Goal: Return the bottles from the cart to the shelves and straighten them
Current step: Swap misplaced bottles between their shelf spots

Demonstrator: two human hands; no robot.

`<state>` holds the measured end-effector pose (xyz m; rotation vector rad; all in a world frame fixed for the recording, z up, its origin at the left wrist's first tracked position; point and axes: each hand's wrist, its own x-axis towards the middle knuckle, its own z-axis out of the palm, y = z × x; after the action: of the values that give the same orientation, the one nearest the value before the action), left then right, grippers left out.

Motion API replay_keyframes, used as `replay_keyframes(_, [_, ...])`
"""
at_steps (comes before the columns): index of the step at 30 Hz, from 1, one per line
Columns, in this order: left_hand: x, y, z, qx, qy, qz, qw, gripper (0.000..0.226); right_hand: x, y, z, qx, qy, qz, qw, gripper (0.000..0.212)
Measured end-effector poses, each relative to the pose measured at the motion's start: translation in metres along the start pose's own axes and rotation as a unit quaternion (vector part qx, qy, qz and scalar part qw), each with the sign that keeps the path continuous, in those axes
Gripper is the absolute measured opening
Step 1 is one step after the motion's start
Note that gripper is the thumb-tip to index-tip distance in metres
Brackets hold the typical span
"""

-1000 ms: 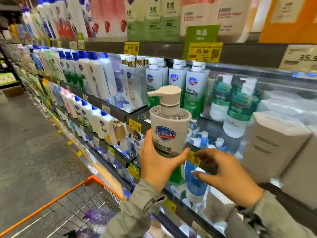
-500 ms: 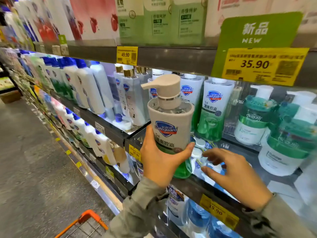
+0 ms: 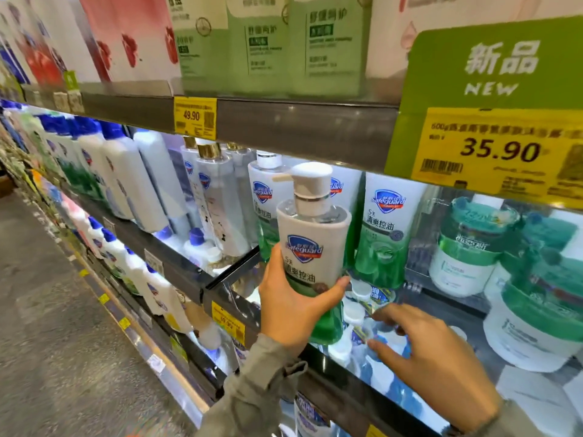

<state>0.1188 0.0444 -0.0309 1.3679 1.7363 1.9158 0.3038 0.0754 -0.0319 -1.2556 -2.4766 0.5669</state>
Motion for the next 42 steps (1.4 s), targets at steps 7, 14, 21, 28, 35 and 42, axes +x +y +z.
replay_keyframes(7, [-0.015,-0.023,-0.001,0.114,-0.039,0.034,0.992,0.089,-0.003,-0.004,0.002,0.0,0.001,0.001,1.0,0.029])
replay_keyframes(14, [-0.008,-0.025,0.006,0.154,-0.039,0.011,0.987,0.102,-0.005,-0.008,0.002,-0.014,0.001,0.011,1.0,0.03])
replay_keyframes(21, [0.008,-0.029,0.02,0.164,-0.047,-0.008,0.985,0.098,-0.005,0.0,0.011,-0.025,0.014,0.039,0.999,0.029])
replay_keyframes(28, [0.027,-0.035,0.034,0.222,-0.016,-0.022,0.975,0.103,-0.004,0.004,0.013,0.009,0.019,0.039,0.999,0.024])
replay_keyframes(35, [0.03,-0.037,0.046,0.193,0.018,-0.039,0.98,0.108,-0.004,0.006,0.015,0.041,0.036,0.037,0.998,0.018])
replay_keyframes(42, [0.038,-0.039,0.048,0.208,0.003,-0.062,0.976,0.106,-0.002,0.01,0.016,0.049,0.04,0.037,0.997,0.02])
